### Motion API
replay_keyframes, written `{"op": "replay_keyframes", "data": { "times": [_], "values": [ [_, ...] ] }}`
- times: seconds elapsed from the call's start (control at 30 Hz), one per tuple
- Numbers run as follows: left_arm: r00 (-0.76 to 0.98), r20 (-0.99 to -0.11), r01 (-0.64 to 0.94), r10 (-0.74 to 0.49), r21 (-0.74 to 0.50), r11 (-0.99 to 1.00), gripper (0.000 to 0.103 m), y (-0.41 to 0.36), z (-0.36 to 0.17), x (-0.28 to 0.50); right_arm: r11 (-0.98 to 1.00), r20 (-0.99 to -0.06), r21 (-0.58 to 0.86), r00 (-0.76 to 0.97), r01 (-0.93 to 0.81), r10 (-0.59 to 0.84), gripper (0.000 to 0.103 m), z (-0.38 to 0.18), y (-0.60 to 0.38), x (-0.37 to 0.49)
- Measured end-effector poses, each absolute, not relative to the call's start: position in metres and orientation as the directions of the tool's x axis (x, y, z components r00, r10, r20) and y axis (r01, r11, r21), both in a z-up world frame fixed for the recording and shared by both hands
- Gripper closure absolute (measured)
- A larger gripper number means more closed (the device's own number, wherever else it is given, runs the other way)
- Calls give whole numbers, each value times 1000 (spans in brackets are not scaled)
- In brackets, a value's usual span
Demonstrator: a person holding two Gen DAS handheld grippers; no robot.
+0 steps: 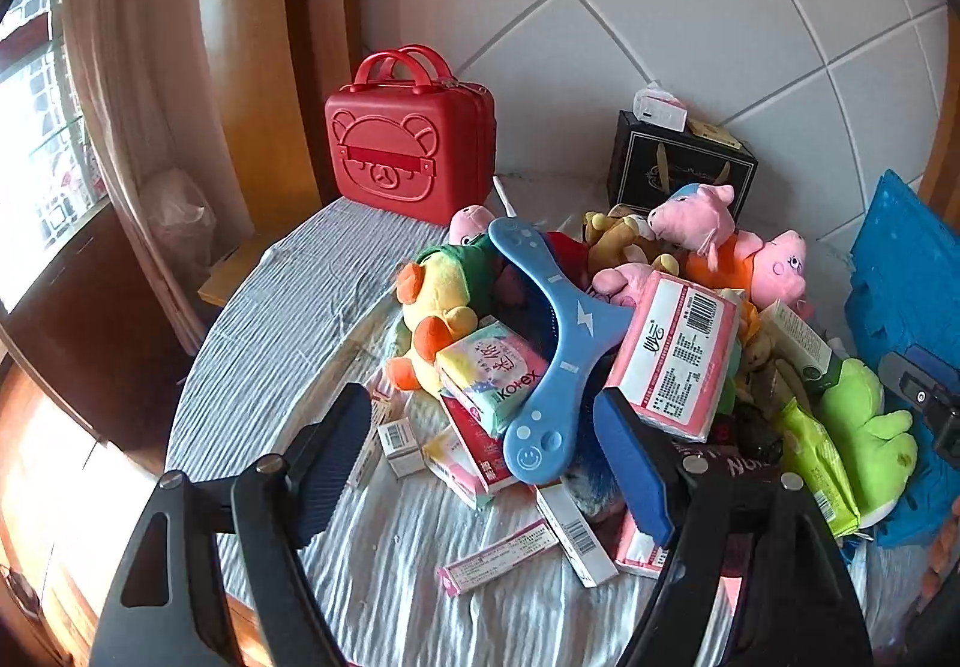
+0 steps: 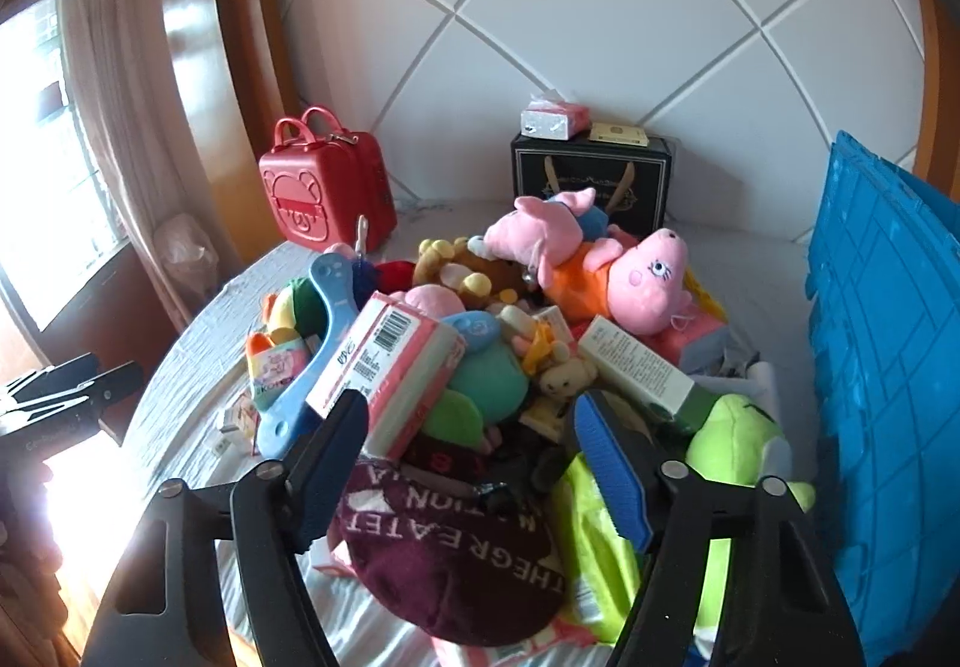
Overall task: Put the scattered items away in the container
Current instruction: 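Grasp the Kotex pad pack with the left gripper while the right grasps the pink tissue pack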
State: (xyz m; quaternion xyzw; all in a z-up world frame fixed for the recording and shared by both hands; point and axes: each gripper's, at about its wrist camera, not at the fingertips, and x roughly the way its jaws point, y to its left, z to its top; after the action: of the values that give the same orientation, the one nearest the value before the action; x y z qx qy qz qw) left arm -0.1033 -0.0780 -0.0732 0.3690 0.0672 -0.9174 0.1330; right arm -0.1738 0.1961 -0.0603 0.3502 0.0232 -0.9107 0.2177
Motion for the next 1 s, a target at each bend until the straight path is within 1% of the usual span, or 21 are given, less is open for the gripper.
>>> {"op": "replay_keyframes", "data": {
  "times": [0.1,0.23,0.27,0.33,0.37,0.5,0.7,0.83,0.97,1.0],
  "values": [
    [-694,-704,230,-154,-13,-973,27,-109,-80,-124,-932,-668,141,-663,334,-339,36,-68,169,-179],
    [-669,-736,167,-101,-16,-986,27,-144,-94,-149,-959,-702,139,-658,248,-272,35,-78,132,-183],
    [-663,-743,157,-95,-14,-988,27,-150,-98,-154,-963,-711,137,-653,233,-260,33,-82,125,-183],
    [-650,-756,139,-71,-27,-990,27,-159,-106,-164,-971,-733,120,-641,208,-228,20,-90,109,-185],
    [-644,-763,132,-60,-33,-991,27,-162,-111,-168,-974,-743,115,-634,196,-215,20,-94,103,-187],
    [-605,-796,104,-17,-58,-993,27,-165,-129,-183,-981,-779,99,-600,169,-182,20,-109,86,-198],
    [-564,-826,76,17,-73,-994,27,-161,-148,-197,-989,-812,90,-566,119,-142,12,-127,72,-223],
    [-530,-847,81,44,-102,-991,27,-158,-162,-203,-989,-834,71,-536,129,-130,9,-142,62,-239],
    [-492,-868,51,75,-114,-992,27,-144,-179,-209,-988,-856,77,-500,131,-133,7,-160,56,-254],
    [-482,-872,42,82,-117,-992,27,-140,-183,-210,-987,-861,80,-490,138,-138,5,-165,55,-257]
  ]
}}
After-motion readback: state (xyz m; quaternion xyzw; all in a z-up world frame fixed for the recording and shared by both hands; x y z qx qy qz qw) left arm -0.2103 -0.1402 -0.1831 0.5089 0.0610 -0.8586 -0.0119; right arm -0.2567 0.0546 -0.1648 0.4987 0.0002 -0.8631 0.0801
